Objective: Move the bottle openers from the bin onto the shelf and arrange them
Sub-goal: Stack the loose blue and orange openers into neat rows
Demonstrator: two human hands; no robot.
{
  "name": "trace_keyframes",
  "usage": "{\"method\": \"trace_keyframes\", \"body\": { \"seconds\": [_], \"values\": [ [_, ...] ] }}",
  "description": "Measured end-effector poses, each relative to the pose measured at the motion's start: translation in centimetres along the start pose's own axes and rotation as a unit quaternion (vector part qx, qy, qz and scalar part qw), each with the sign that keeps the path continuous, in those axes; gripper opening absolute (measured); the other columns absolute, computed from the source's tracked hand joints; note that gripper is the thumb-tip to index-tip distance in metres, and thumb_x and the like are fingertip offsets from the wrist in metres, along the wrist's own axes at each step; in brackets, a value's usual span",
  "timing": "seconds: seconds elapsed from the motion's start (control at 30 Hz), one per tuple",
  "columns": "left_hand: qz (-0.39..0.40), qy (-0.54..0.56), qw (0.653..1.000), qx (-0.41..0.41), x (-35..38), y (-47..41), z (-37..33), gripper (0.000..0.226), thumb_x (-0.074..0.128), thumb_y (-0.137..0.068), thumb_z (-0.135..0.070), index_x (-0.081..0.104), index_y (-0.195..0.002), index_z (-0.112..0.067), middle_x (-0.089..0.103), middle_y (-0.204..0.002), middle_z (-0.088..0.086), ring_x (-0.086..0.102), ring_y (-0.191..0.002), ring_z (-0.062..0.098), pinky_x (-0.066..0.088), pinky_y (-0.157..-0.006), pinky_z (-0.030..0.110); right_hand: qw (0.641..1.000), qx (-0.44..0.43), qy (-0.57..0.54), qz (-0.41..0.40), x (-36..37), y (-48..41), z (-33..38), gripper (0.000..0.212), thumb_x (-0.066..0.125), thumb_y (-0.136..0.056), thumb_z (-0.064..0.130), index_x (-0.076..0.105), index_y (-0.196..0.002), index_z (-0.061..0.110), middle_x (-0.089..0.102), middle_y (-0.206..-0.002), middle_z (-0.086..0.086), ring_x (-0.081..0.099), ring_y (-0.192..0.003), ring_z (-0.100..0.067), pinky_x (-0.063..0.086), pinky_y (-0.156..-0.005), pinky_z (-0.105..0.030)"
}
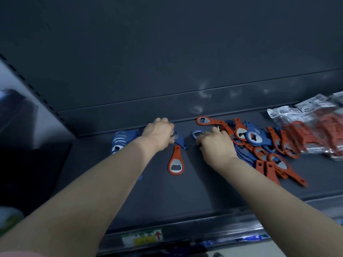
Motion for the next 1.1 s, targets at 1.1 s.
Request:
{"method": "trace_keyframes", "body": {
  "seconds": [1.1],
  "values": [
    [-0.123, 0.308, 0.939, -0.097, 3.5, 18.2, 12.2, 0.061, 0.089, -0.060, -0.028, 0.055, -0.109, -0.024, 0.060, -0.084, -0.011, 0.057, -0.071, 0.007, 0.050, -0.073, 0.029, 0.958, -0.083, -0.254, 0.103, -1.3, 5.9, 14.8, 0.023, 0.080, -0.071, 0.030, 0.066, -0.089, 0.034, 0.063, -0.076, 0.019, 0.063, -0.084, -0.004, 0.050, -0.079, -0.028]
  ]
}}
Point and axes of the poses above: each hand's wrist, its own y-axis away from the middle knuckle, its own x-axis out of the palm, z = x × y, the point moved 3 cm from there along -y, towards the middle knuckle
